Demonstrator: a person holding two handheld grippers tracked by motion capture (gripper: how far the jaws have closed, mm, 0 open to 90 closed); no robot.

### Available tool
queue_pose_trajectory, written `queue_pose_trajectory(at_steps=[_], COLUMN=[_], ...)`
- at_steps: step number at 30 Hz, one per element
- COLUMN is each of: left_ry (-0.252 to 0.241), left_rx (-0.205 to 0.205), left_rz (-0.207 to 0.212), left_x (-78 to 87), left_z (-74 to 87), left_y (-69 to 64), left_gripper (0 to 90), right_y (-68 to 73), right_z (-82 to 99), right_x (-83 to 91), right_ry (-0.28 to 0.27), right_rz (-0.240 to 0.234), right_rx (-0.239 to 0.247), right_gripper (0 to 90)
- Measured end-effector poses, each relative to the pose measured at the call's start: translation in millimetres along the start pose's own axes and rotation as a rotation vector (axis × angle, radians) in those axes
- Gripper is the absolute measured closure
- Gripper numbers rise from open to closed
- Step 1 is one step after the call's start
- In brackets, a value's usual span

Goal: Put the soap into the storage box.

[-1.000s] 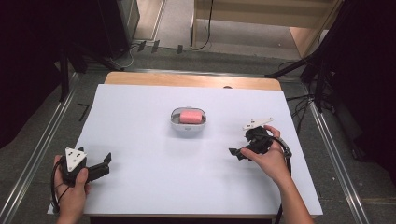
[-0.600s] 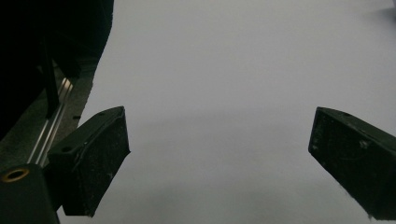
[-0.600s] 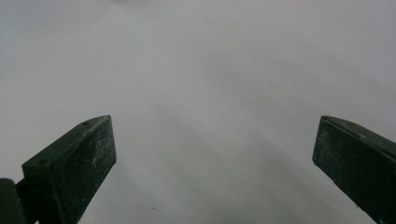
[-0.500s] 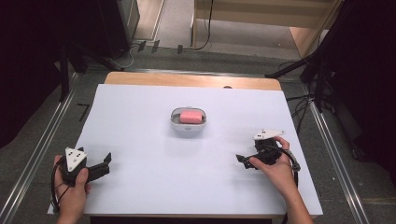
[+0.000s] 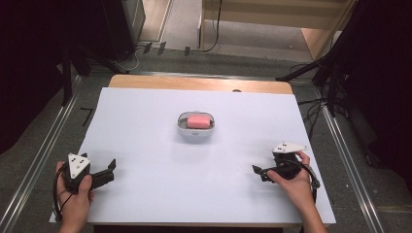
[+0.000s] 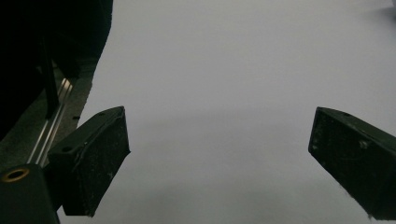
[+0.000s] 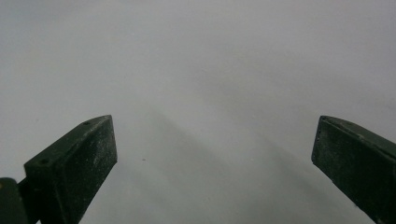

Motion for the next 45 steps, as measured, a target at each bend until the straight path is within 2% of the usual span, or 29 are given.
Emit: queue_pose_trajectory(at_steps=[12,15,22,27,31,33,40,45], left_ry=[-0.003,-0.004,-0.009,-0.011,-0.018,-0.017,-0.019,-0.018], left_rx=[0.001,0.0,0.007,0.01,0.034,0.034,0.033,0.039], left_rz=[-0.004,-0.003,0.004,0.006,0.015,0.014,0.016,0.018], left_x=[0.1,0.0,0.5,1.1,1.6,1.8,1.6,1.7], left_z=[0.0,0.0,0.1,0.2,0.3,0.4,0.3,0.4], left_y=[0.0,0.0,1.0,1.3,3.3,3.9,3.2,4.4], left_gripper=[6.2,6.2,6.1,6.2,6.2,6.2,6.2,6.1], right_y=[-13.5,-17.1,-23.3,-30.2,-33.7,-34.7,-29.3,-28.5], right_z=[26.1,32.9,45.0,56.6,62.1,63.5,63.8,63.6], right_x=[10.6,14.4,24.9,35.1,40.4,40.4,36.6,36.3], right_ry=[-0.024,-0.047,-0.082,-0.13,-0.185,-0.19,-0.176,-0.175], right_rz=[0.027,0.032,0.075,0.105,0.129,0.135,0.172,0.177], right_rx=[-0.053,-0.069,-0.099,-0.129,-0.15,-0.164,-0.125,-0.124], right_gripper=[0.5,5.3,5.8,7.4,7.6,7.5,7.6,7.6])
Point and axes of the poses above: each handheld gripper's, and its own axes: x roughly backward along the jaws, z roughly out of its underside, y roughly to its left, the point moved 3 cm from there along -x, roughly forward along the jaws, and after that the axes turned 9 degrees about y, right-handed, at the moved point
